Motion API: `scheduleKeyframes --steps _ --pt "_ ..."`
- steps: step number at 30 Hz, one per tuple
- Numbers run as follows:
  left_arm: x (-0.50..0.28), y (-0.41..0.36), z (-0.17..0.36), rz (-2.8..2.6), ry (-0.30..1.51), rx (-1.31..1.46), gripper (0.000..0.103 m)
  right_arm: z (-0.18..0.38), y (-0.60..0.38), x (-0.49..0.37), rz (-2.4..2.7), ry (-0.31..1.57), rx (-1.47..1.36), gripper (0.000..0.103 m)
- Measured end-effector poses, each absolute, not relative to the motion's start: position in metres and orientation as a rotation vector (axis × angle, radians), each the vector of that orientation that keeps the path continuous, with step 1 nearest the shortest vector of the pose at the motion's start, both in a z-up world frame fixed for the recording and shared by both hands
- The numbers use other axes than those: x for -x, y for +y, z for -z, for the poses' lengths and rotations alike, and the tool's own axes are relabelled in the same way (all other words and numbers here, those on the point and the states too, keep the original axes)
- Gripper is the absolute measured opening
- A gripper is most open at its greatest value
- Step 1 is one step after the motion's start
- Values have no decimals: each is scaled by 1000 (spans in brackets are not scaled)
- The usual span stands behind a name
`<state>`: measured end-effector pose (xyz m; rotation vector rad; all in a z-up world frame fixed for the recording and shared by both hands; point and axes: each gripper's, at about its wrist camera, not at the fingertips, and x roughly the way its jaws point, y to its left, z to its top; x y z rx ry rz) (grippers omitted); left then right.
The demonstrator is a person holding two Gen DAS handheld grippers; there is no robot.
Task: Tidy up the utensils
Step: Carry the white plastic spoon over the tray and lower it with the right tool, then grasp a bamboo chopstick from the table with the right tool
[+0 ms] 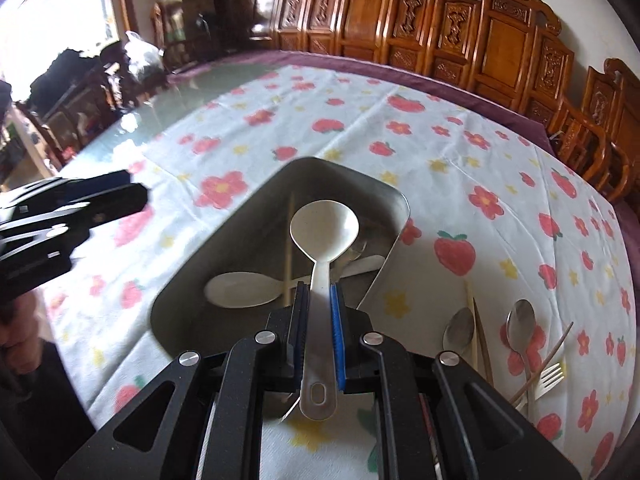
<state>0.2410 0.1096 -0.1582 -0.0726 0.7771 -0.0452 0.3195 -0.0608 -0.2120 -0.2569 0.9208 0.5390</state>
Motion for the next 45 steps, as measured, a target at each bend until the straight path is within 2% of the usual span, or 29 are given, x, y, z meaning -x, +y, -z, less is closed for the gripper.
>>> scheduleKeyframes --steps 4,9,11,13,23,31,41,45 --pt "-242 111 158 52 778 88 37 220 -54 -328 -547 941 215 14" --pt "-242 110 158 53 777 85 37 221 -47 -323 -603 957 154 20" --pt "-241 107 156 51 767 80 37 218 -48 -319 -623 940 144 26" --pt "-240 104 155 56 757 78 37 212 -54 -314 -650 922 114 26" --pt "-236 72 155 130 755 67 38 187 -147 -292 -515 824 91 28" --pt "-230 29 158 217 758 34 38 211 -236 -278 -367 860 93 28" --pt "-219 -10 164 275 761 -20 38 252 -219 -298 -422 961 96 28" --pt "-218 -13 165 280 764 -25 38 266 -206 -314 -421 1002 130 22"
